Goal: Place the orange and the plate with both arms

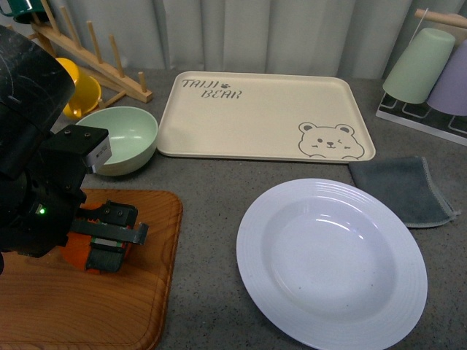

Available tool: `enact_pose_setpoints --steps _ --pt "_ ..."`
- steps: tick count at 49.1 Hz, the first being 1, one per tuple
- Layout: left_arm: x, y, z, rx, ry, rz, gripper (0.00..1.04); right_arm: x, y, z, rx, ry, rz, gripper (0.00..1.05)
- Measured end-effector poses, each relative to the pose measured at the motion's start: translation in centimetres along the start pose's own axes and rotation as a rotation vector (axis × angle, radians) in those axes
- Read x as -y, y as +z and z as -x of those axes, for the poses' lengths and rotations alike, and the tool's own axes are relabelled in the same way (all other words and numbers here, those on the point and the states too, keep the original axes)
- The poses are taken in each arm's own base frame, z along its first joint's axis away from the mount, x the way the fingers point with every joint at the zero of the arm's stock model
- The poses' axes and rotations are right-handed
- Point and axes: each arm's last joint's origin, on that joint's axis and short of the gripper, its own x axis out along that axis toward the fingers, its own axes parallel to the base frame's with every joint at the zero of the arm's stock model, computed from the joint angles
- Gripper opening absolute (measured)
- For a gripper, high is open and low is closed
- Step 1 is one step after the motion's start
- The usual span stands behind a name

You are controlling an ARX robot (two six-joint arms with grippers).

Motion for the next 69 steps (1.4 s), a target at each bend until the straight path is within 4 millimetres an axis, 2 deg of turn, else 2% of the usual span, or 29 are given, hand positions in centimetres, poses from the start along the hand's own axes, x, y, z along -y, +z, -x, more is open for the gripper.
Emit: enact_pose_setpoints --steps 5,10,14,21,24,30,33,44,69 --pt "0.5 0.7 1.5 0.034 -0.024 0.0 0.69 0.0 0.0 0.0 0.0 0.0 0.0 0.96" --pt "2.5 3.1 4.1 0.147 -0.059 -0.036 0.69 0.0 0.0 0.0 0.0 0.0 0.0 0.96" --pt "4.0 4.2 4.8 0.189 -0.077 -0.057 0.69 0.0 0.0 0.0 0.0 0.0 0.0 0.96" --pt "7.2 5.0 5.0 0.204 -0.124 -0.098 0.68 0.0 0.0 0.0 0.0 0.0 0.0 0.96" --pt "8.4 5.0 4.9 0.199 -0.14 -0.116 0.68 0.0 0.0 0.0 0.0 0.0 0.0 0.96" --pt "12.2 4.6 5.0 0.179 -0.207 -0.159 0.68 0.0 0.0 0.0 0.0 0.0 0.0 0.96" --pt "13.1 4.5 5.2 0.175 -0.226 -0.167 0.68 0.0 0.0 0.0 0.0 0.0 0.0 0.96" --pt "14.6 4.5 5.2 0.164 -0.243 -0.155 0.68 0.0 0.0 0.0 0.0 0.0 0.0 0.96" --pt "16.5 3.1 2.4 -0.002 -0.338 -0.027 0.68 0.0 0.0 0.0 0.0 0.0 0.0 0.96"
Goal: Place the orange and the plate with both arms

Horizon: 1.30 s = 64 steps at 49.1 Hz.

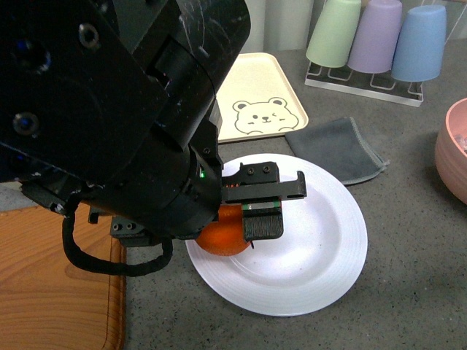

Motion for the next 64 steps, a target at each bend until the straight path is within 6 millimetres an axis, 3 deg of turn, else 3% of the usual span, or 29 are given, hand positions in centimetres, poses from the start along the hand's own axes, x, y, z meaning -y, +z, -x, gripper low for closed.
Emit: enact_pose_setpoints --steps 20,32,41,53,64 --pt "0.2 0.1 -1.2 -0.026 -0.052 0.117 0.68 0.0 0.0 0.0 0.0 0.0 0.0 0.96" --pt "0.3 0.3 -1.1 -0.017 -0.057 0.122 1.0 0.0 0.0 0.0 0.0 0.0 0.0 0.96" --pt "0.3 0.7 -0.7 0.008 -0.063 0.139 0.98 0.0 0.0 0.0 0.0 0.0 0.0 0.96" --pt "-1.7 1.9 2.6 0.158 -0.054 0.197 0.98 0.0 0.0 0.0 0.0 0.0 0.0 0.96" --pt "-7.1 1.6 6.9 0.349 0.128 0.222 0.98 0.0 0.0 0.0 0.0 0.0 0.0 0.96"
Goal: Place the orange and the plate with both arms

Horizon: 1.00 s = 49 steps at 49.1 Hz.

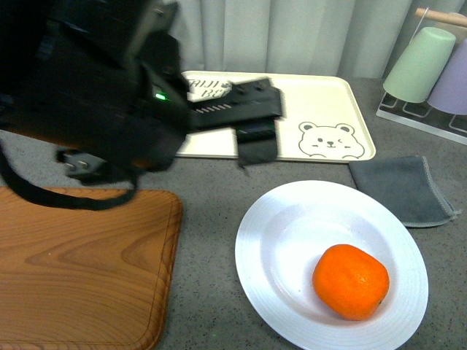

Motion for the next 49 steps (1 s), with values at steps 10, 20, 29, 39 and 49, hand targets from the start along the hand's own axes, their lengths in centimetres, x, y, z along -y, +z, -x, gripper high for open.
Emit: enact_pose_setpoints --steps 10,20,29,39,49 --pt "-5.0 0.6 4.6 0.169 0.079 0.048 0.98 0.0 0.0 0.0 0.0 0.0 0.0 0.96" --pt "-7.1 -1.7 4.4 0.575 0.164 -0.122 0.76 0.0 0.0 0.0 0.0 0.0 0.0 0.96" --pt "-9.5 -2.8 8.0 0.865 0.153 -0.169 0.45 0.0 0.0 0.0 0.0 -0.003 0.0 0.96" --pt "-11.8 -5.2 10.0 0.839 0.179 -0.194 0.08 0.0 0.0 0.0 0.0 0.0 0.0 0.96" --pt "-12.8 -6.5 11.7 0.842 0.175 -0.203 0.04 0.0 0.0 0.0 0.0 0.0 0.0 0.96"
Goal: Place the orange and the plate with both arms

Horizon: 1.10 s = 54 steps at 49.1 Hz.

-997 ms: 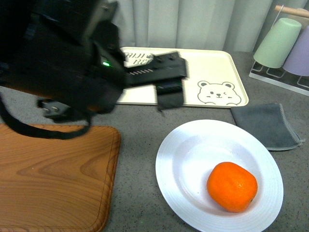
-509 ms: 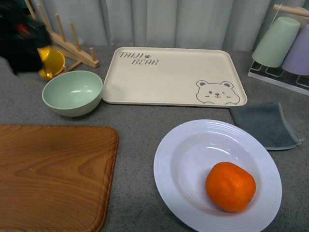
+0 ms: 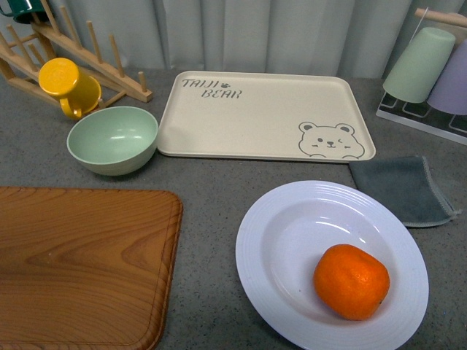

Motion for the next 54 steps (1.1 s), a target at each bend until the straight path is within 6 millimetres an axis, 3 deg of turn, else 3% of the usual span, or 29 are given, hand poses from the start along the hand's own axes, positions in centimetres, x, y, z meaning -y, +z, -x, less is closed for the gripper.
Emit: enact_pose_setpoints --steps 23,54 --pt "-2.1 0.3 2.9 0.011 0.008 -0.001 0.04 0.0 0.0 0.0 0.0 0.0 0.0 0.96" --pt "-2.1 1.1 5.6 0.038 0.007 -0.001 0.04 0.0 0.0 0.0 0.0 0.0 0.0 0.96"
